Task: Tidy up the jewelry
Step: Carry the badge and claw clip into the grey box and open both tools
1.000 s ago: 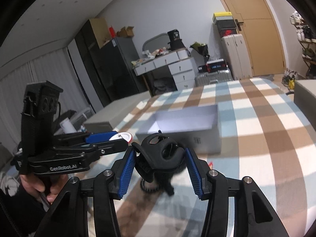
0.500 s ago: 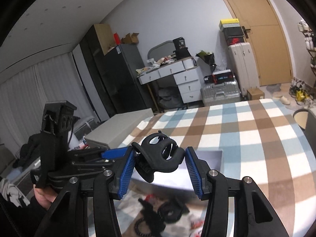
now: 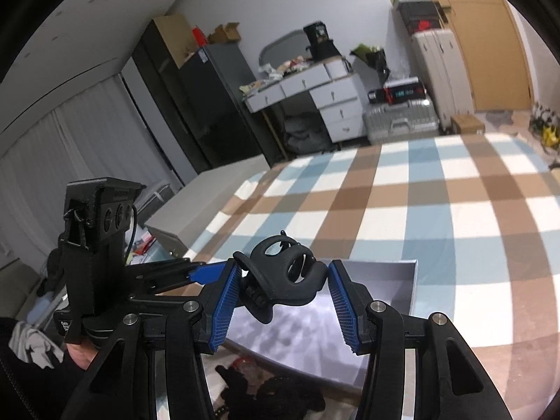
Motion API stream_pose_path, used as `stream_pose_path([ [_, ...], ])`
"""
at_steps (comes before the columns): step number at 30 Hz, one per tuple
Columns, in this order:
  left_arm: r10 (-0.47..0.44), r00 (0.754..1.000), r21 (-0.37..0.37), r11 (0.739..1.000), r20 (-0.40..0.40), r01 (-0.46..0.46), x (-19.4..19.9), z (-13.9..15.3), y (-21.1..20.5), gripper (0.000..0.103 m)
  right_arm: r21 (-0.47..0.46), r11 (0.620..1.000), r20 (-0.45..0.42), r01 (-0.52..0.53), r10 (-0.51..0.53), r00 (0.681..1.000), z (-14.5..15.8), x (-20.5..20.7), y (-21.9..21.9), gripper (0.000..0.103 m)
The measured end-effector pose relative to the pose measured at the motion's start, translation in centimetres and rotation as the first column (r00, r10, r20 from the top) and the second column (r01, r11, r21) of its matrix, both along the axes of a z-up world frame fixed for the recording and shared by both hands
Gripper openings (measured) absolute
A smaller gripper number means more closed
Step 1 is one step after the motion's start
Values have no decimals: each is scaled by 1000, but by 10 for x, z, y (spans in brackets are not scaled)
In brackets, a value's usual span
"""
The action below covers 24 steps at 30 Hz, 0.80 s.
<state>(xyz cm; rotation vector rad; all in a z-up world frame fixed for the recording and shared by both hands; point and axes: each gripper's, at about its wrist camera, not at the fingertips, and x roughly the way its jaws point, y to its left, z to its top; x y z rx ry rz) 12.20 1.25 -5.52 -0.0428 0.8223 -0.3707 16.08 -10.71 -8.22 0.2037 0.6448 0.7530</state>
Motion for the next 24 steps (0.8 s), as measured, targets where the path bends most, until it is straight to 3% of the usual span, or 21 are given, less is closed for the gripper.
stream_pose_path([
  [8,11,999,-72,997,-38,-14,9,-7,9,37,-57,998,-38,11,-13,999,-11,11,7,50],
  [14,13,999,-107,994,-37,-17,9,-6,12,38,-90,996,-10,8,-9,1000,-8,6,14,53],
  [16,11,1000,-89,996,-28,-14,6,-6,10,42,-102,995,9,18,-17,1000,-6,2,13,54],
  [18,5,1000,-79,997,-25,-7,3,-4,7,59,-85,996,20,20,-19,1000,-3,-2,10,57],
  [24,26,1000,-44,999,2,-26,-5,0,7,62,-72,995,44,67,-64,997,7,-15,-3,65],
])
